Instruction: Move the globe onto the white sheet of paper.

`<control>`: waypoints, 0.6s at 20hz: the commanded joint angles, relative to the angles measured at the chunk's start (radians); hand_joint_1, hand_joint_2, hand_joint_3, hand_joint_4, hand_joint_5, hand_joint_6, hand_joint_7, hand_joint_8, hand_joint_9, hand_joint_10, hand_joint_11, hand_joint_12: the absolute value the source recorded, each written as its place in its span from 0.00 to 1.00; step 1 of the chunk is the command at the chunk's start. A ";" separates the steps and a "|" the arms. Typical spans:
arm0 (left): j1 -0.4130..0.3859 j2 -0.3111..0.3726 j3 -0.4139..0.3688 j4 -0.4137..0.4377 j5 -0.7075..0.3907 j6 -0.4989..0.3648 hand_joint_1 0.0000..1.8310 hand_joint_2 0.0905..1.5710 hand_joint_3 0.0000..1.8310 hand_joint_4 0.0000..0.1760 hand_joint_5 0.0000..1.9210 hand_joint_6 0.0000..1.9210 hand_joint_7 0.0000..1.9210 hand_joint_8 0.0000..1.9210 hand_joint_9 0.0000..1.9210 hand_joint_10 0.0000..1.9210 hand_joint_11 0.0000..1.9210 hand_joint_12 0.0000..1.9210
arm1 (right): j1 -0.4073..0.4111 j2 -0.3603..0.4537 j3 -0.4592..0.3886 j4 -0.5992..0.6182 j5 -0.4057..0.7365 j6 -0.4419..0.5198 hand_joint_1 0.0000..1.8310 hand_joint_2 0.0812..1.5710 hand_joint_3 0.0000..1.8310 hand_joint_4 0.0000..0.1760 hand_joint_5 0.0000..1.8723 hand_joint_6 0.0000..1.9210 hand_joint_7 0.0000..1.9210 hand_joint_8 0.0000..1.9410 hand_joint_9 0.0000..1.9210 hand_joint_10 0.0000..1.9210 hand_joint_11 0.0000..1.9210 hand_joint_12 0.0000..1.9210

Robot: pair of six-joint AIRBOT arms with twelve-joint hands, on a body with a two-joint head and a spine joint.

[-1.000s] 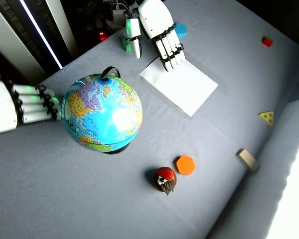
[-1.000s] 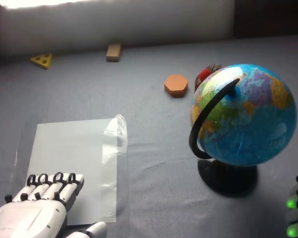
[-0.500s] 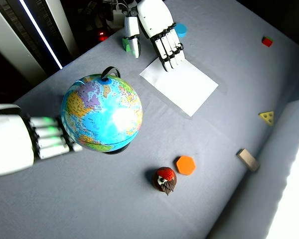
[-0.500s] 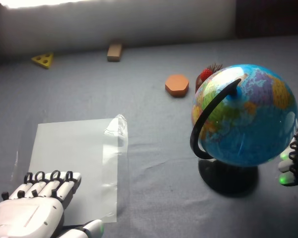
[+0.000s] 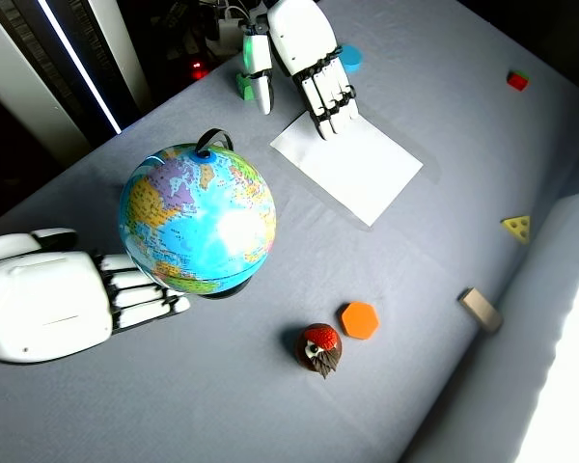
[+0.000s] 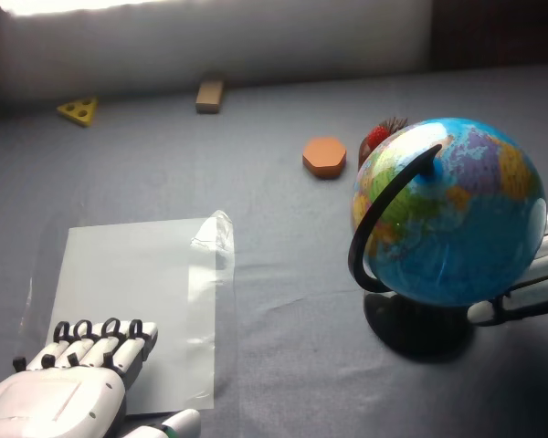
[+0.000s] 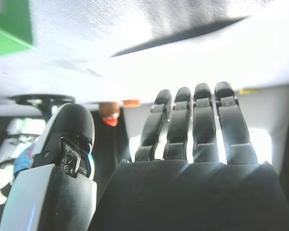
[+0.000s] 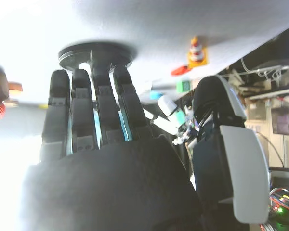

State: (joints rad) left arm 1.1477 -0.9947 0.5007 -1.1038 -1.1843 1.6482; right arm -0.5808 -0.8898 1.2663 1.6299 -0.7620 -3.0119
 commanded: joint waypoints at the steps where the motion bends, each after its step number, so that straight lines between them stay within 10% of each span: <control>1: -0.007 -0.001 0.001 0.056 -0.078 -0.005 0.00 0.79 0.00 0.00 0.00 0.00 0.00 0.00 0.00 0.00 0.00 0.00 | 0.016 -0.008 0.005 0.044 -0.018 0.002 0.00 0.75 0.00 0.00 0.08 0.00 0.08 0.00 0.07 0.00 0.00 0.17; 12: -0.012 0.004 -0.006 0.056 -0.078 -0.017 0.00 0.78 0.00 0.00 0.00 0.00 0.00 0.00 0.00 0.00 0.00 0.00 | 0.036 -0.099 0.031 0.013 0.082 0.002 0.00 0.74 0.00 0.00 0.08 0.00 0.09 0.00 0.07 0.00 0.00 0.16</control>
State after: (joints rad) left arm 1.1477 -0.9943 0.4973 -1.1007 -1.1858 1.6360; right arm -0.5526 -0.9932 1.2964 1.6035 -0.6685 -3.0116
